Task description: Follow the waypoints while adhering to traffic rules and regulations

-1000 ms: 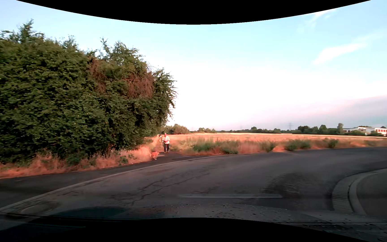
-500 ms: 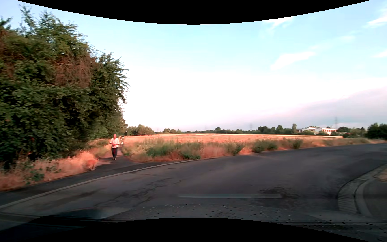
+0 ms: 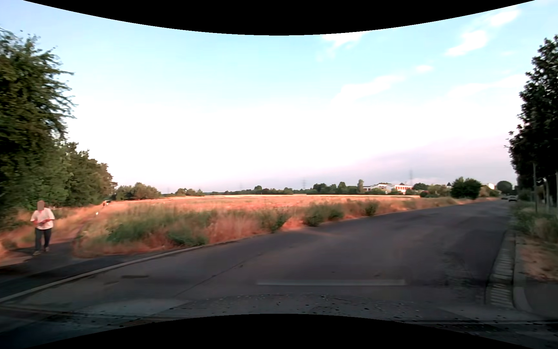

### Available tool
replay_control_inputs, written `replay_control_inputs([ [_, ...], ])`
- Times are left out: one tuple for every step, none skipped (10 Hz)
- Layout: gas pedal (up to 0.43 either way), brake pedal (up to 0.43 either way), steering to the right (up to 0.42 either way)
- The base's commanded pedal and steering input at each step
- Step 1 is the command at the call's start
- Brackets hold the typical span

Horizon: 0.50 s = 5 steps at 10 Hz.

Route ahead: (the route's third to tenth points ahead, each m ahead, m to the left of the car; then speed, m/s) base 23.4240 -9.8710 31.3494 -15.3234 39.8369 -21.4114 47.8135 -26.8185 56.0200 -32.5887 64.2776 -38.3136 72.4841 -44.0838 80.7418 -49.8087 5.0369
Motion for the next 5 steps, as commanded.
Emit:
replay_control_inputs([
  [0.047, 0.000, 0.339],
  [0.067, 0.000, 0.339],
  [0.079, 0.000, 0.339],
  [0.079, 0.000, 0.339],
  [0.087, 0.000, 0.338],
])
